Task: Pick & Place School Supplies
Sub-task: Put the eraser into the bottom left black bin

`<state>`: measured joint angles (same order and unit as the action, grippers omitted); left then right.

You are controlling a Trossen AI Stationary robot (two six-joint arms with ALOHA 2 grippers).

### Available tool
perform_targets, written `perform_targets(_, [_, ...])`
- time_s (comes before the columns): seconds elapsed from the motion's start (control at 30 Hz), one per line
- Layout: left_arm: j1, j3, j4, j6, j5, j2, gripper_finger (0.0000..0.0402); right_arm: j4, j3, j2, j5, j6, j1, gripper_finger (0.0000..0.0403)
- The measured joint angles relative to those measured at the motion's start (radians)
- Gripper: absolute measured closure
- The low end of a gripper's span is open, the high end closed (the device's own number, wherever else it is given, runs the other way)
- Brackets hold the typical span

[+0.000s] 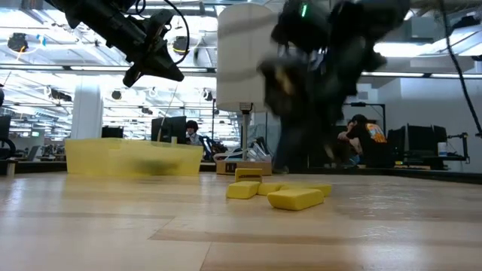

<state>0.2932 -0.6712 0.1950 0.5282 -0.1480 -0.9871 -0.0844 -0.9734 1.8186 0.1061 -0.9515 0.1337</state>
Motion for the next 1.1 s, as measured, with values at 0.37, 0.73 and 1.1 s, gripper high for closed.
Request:
perform_targets(0.37, [0.0,0.0,-0.004,-0.005,0.0,0.0,0.0402,-0.203,-0.007,-0.421,-0.156,0.23,-0.013,0.0395])
perform_targets(0.73, [0.0,0.0,-0.012,0.001,0.0,0.0,0.0402,-0.21,-0.014,-0.402,0.055,0.49,-0.212,0.0366])
perform_targets(1.1, [0.025,-0.001,0.011,-0.024,0.175,-0.001,0.0402,-0.341,-0.153,-0.253,0.211,0.822,-0.279,0.0307])
